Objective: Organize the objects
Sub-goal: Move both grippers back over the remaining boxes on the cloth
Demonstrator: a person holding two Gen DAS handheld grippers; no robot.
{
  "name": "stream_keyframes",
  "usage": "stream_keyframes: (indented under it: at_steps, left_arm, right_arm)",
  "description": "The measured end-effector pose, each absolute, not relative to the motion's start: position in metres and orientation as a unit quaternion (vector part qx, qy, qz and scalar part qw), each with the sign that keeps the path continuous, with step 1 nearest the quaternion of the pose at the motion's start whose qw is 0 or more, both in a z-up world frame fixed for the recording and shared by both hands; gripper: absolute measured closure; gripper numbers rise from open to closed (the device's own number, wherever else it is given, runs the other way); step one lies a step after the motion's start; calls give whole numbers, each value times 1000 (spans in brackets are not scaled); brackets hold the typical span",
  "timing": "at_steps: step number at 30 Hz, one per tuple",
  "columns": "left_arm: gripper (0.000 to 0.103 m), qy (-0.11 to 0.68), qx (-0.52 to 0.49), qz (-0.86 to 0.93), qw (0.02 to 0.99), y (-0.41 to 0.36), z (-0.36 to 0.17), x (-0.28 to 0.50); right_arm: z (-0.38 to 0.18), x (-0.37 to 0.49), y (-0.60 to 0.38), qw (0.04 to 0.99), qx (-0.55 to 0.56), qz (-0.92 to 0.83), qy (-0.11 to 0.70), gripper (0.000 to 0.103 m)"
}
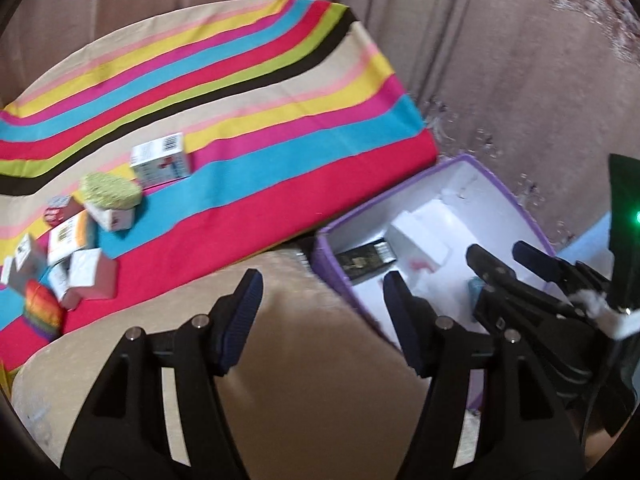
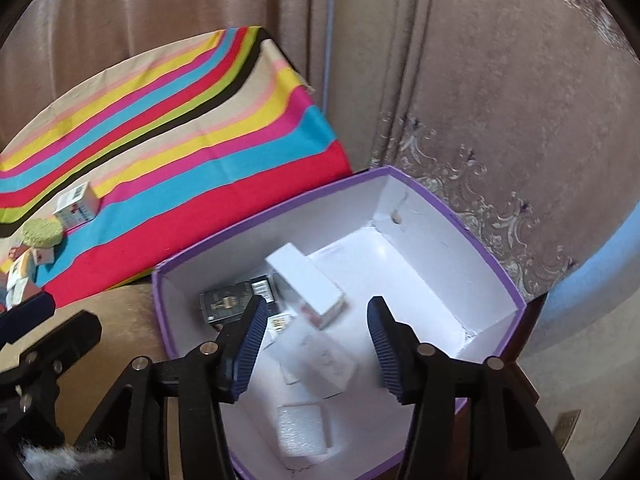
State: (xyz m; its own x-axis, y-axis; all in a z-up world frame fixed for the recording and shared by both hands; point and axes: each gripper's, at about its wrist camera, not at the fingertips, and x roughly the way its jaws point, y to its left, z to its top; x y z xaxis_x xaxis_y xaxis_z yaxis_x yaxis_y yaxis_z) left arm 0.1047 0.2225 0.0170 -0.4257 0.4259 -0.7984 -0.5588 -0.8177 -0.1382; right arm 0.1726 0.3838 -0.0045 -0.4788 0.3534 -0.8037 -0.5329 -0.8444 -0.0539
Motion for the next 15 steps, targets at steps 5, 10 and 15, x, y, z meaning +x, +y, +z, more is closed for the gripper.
stream_keyframes:
  at_steps: [5,10,15]
  left_arm:
    - [37,72,-446,849,272,205,17,97]
    - [37,65,-445,855,258,190,19,91]
    - [37,57,-448,858,244,172,20,88]
  right_arm:
    - [-3,162,366,239,-444,859,91,47]
    - [1,153,348,222,-445,864,73,44]
    - [3,147,332,208,-446,868,62,41]
